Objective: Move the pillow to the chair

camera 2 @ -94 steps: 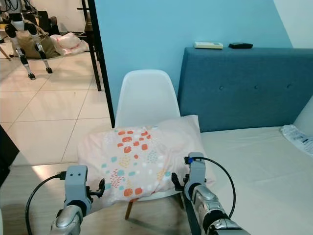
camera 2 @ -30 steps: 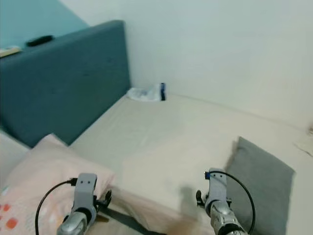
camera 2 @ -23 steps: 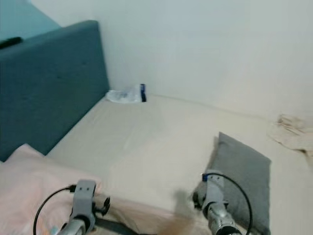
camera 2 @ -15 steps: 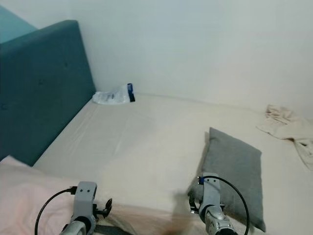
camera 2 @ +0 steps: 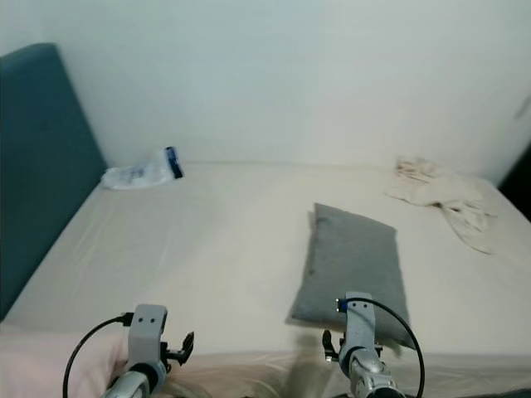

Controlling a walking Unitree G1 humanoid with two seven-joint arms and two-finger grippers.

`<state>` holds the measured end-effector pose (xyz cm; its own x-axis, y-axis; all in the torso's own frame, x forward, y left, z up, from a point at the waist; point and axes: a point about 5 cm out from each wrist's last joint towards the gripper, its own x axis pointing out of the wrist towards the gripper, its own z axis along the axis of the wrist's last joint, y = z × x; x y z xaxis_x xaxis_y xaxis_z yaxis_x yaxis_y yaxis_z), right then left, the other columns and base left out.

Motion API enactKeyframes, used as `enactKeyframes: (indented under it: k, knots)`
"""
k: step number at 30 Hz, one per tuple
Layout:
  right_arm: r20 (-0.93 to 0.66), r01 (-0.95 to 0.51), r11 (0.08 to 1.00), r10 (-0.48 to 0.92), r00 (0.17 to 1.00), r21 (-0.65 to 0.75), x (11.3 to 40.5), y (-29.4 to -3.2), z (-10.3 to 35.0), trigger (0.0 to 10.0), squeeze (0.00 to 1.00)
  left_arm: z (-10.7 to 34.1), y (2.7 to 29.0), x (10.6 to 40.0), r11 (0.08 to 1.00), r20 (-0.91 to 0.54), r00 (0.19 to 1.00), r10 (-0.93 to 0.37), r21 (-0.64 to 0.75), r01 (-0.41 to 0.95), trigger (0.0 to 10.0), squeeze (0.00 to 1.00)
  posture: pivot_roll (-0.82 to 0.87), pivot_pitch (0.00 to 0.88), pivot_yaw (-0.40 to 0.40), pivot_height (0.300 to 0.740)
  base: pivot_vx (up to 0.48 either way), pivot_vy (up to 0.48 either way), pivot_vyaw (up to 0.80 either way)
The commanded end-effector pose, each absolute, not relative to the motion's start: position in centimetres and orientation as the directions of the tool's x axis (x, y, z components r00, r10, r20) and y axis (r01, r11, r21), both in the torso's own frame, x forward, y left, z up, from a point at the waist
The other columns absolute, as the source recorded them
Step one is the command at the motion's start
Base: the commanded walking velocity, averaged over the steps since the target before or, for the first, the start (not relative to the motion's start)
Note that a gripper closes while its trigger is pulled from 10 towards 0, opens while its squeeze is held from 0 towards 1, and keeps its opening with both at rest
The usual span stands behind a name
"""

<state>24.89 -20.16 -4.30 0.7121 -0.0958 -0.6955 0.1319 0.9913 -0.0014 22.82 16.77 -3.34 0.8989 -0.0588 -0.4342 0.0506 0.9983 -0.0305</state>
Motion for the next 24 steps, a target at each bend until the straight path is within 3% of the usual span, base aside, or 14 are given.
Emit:
enactKeyframes:
  k: [1,8,24]
  knots:
    - [-0.693,0.133,0.991,-0.100,0.714,-0.006,24.84,-20.07,-4.34,10.0,0.00,-3.91,16.94,22.18,0.998,-0.461,0.886,-0.054,-0.040,0.041,10.0,0.00,0.07,0.000,-0.040,0.736,0.000,0.000,-0.68]
    - [-0.674,0.149,0.989,-0.112,0.730,-0.003,25.18,-20.17,-4.03,10.0,0.00,-3.96,16.79,22.19,0.998,-0.465,0.883,-0.065,-0.041,0.052,10.0,0.00,0.07,0.000,-0.041,0.736,0.000,0.000,-0.43]
    - [-0.674,0.153,0.988,-0.120,0.729,-0.011,25.24,-20.27,-3.98,10.0,0.00,-4.03,16.30,22.24,0.996,-0.468,0.880,-0.085,-0.050,0.069,10.0,0.00,0.06,0.000,-0.039,0.736,0.000,-0.329,0.00]
